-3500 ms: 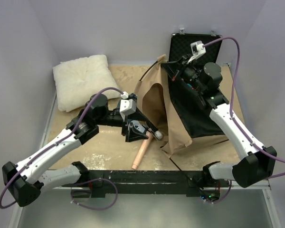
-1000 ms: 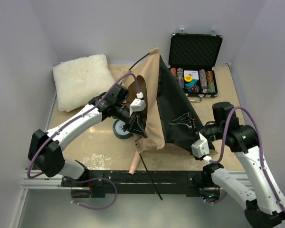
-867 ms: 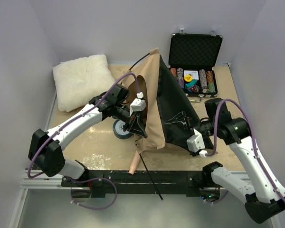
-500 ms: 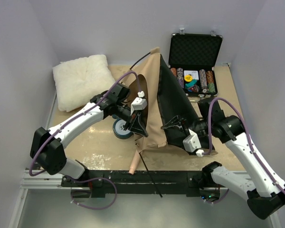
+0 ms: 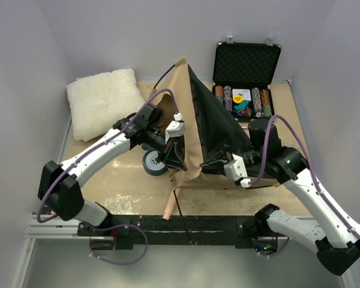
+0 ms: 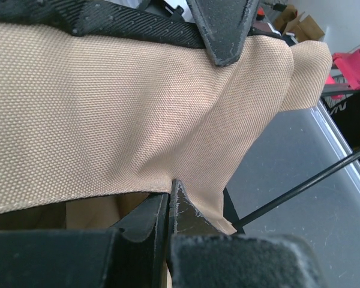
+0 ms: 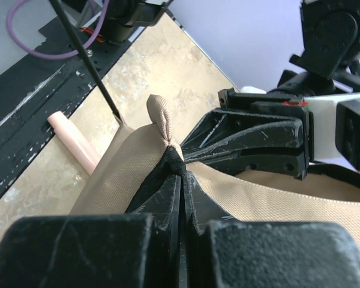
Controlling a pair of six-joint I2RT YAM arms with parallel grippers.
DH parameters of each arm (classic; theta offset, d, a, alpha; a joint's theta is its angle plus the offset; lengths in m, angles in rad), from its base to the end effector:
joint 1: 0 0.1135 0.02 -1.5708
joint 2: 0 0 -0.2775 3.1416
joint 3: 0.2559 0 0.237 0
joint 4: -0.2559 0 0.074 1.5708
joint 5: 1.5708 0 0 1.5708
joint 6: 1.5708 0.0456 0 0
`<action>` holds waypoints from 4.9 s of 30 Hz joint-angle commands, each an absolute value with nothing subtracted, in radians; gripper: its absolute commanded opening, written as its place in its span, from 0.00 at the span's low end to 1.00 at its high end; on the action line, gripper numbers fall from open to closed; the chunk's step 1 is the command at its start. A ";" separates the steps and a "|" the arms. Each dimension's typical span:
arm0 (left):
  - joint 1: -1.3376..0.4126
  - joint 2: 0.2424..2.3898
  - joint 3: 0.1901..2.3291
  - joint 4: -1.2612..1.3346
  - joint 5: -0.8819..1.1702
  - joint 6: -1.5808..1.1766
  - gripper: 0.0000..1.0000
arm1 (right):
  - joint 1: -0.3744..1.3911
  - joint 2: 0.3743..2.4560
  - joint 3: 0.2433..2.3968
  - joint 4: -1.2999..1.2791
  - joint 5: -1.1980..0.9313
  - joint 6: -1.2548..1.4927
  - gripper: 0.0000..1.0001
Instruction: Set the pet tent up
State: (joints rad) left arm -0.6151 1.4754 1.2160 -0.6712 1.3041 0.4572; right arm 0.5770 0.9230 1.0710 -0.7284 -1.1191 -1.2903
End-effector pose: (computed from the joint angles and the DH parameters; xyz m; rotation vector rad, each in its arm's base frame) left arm 0.2049 -0.1986 0.3199 1.5330 1.5372 -1.6568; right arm 0.1025 0.1157 0.3764 -1.7811 0.5725 0.7060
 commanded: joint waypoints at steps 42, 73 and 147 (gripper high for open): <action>-0.842 1.020 1.327 -0.017 1.368 -0.368 0.50 | 0.584 0.930 1.028 0.080 -0.680 -0.071 0.00; -0.635 0.994 0.968 0.124 1.256 -0.750 0.00 | 0.583 0.940 1.092 0.055 -0.722 -0.040 0.00; -0.502 1.163 1.005 0.248 1.166 -0.818 0.00 | 0.675 0.888 0.993 -0.078 -0.792 -0.199 0.00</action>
State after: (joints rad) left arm -0.5003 1.1423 0.9432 0.2321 1.2419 -0.7750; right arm 0.6445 0.9131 0.9653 -0.0509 -0.7712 -0.1452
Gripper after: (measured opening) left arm 0.038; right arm 0.011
